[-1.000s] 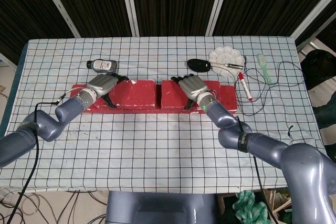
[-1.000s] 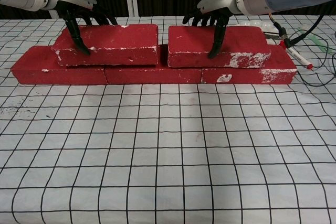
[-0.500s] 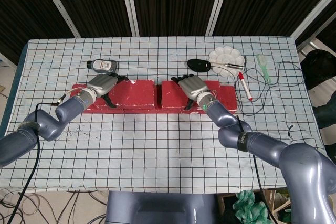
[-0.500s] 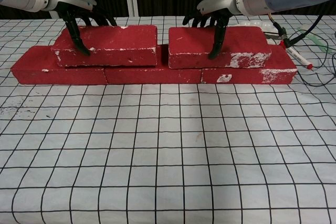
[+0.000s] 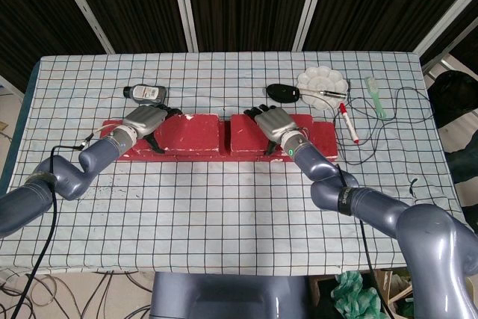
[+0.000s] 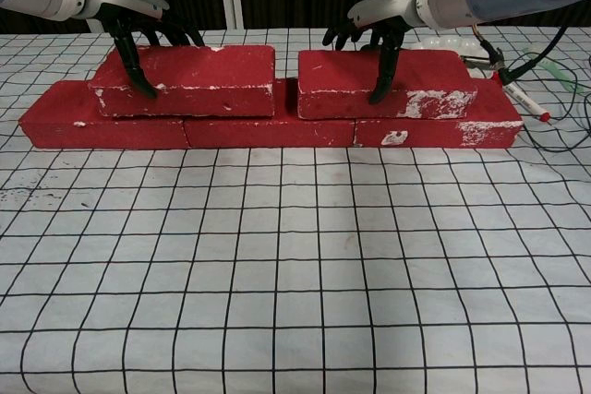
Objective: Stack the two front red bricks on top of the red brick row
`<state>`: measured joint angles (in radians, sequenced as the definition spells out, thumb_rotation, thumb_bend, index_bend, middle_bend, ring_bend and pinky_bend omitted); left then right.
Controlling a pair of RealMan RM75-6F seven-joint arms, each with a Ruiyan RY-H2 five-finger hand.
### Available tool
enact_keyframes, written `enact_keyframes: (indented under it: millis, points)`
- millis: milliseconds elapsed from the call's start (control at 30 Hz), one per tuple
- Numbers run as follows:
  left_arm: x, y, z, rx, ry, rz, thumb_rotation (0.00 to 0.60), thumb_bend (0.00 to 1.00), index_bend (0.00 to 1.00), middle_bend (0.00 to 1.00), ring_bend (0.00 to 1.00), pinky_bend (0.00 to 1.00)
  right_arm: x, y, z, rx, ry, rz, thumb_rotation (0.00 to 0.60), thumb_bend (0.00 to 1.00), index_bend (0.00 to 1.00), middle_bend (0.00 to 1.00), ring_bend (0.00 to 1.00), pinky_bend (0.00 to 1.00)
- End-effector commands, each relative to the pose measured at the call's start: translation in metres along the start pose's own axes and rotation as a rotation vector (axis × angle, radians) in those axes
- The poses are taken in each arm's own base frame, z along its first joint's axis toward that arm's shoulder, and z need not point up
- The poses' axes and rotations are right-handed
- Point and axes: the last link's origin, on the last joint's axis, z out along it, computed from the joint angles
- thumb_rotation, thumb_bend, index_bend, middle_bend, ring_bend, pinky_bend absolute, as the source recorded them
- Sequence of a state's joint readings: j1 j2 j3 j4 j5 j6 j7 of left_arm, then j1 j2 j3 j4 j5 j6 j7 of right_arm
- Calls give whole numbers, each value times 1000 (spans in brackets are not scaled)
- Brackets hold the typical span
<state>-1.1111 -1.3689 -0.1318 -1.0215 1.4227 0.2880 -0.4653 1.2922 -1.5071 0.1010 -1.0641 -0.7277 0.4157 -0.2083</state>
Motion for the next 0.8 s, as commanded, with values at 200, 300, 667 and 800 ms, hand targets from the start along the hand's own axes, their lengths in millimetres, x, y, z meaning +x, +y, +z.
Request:
enact_keyframes:
  millis: [200, 300, 667, 800]
  points:
    - [0, 0, 1, 1, 2, 1, 600, 106, 134, 172, 52, 154, -1, 1, 0, -4, 2, -6, 600, 29, 0, 42, 27, 141]
    - [0, 0, 1, 0, 2, -1, 600, 106, 134, 172, 52, 153, -1, 0, 0, -3, 6, -7, 600, 25, 0, 34, 19, 141]
    - [1, -3, -2, 3, 2, 4, 600, 106, 134, 172, 52, 152, -1, 0, -1, -4, 7, -8, 600, 12, 0, 18, 0, 124]
    - [2, -1, -2, -3, 3, 5, 600, 106, 134, 172, 52, 153, -1, 0, -2, -2, 4, -7, 600, 12, 0, 17, 0, 124]
